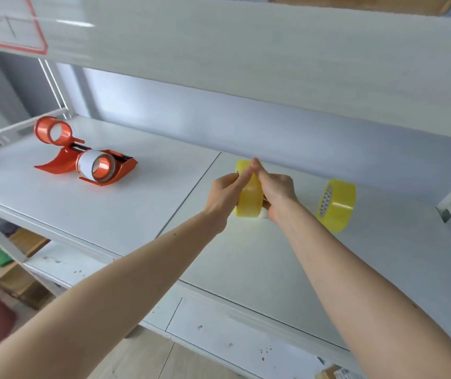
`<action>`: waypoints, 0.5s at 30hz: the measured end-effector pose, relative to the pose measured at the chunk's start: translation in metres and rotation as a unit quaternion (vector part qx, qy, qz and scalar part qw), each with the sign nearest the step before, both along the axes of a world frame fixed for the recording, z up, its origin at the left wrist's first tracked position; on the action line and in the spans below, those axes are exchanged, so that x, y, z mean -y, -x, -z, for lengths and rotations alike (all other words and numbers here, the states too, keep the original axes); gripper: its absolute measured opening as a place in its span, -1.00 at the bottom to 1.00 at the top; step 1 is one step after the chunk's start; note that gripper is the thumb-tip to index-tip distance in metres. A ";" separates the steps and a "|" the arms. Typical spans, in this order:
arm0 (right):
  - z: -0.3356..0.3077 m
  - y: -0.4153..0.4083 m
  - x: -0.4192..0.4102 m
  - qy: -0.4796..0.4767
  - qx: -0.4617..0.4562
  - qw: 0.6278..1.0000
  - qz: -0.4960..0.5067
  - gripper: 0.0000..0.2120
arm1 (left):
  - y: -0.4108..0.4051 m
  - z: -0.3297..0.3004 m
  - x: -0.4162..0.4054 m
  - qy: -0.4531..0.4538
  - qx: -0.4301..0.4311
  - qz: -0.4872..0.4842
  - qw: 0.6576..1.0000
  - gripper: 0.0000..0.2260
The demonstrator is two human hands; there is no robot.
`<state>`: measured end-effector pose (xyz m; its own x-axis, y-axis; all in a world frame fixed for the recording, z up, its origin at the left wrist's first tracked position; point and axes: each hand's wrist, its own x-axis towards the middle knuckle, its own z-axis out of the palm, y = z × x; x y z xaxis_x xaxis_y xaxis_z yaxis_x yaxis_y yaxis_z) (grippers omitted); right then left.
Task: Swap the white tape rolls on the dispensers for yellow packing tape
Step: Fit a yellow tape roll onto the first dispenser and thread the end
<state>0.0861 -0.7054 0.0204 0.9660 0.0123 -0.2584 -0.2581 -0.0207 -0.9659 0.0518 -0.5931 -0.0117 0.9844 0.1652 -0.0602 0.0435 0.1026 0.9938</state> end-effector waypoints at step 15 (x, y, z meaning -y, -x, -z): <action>0.000 0.030 -0.136 -0.001 0.012 0.988 -0.155 -0.65 | 0.059 -0.008 -0.127 0.017 -0.031 -0.121 0.992 -0.64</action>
